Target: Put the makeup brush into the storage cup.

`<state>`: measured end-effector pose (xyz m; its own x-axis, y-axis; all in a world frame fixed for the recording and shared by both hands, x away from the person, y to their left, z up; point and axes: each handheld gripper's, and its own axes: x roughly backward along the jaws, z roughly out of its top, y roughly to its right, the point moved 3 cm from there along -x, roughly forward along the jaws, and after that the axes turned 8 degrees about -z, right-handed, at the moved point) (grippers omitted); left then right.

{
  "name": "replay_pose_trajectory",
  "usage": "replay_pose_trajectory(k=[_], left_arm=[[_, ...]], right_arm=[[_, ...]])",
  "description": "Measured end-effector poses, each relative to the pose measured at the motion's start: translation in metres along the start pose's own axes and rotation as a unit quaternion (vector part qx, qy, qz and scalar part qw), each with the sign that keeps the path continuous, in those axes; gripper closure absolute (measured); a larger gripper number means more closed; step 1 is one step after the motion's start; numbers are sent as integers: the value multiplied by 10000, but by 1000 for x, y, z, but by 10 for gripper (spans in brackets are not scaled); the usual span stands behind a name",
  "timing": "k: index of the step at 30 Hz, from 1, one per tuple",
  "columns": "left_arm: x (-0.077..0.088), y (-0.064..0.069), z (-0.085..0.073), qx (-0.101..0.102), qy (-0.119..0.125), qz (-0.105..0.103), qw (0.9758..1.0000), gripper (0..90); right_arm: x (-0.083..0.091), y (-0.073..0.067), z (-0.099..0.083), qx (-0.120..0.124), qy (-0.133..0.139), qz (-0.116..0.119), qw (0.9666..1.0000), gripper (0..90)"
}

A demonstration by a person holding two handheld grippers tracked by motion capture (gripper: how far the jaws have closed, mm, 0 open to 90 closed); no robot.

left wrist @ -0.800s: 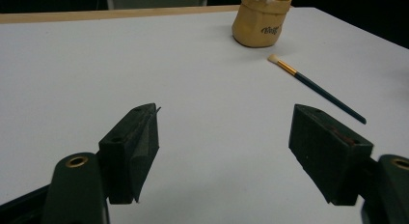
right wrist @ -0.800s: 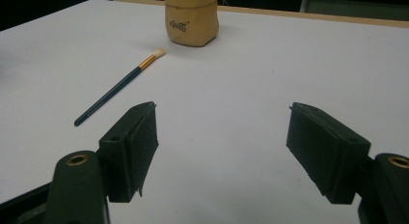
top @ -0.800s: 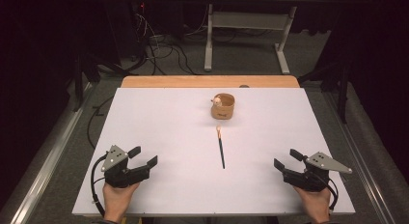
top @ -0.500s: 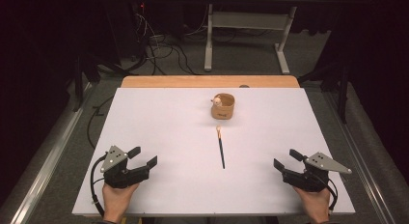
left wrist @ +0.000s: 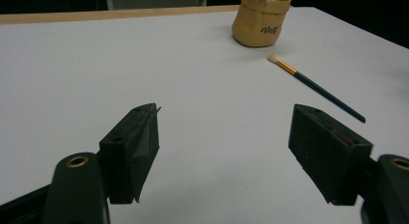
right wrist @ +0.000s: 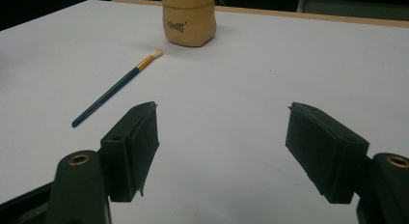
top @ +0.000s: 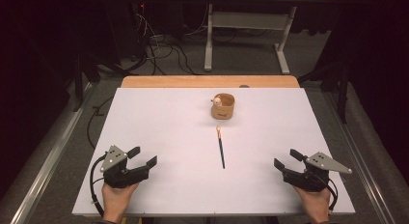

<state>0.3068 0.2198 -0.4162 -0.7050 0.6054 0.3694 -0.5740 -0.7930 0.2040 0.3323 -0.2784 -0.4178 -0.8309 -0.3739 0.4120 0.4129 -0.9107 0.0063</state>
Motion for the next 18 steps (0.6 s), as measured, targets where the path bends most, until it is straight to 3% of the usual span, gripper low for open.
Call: replay_pose_trajectory(k=[18], left_arm=[[-1,2,-1,-17,-44,-20,10000,271]], right_arm=[[2,-4,5,43,-3,34,10000,314]])
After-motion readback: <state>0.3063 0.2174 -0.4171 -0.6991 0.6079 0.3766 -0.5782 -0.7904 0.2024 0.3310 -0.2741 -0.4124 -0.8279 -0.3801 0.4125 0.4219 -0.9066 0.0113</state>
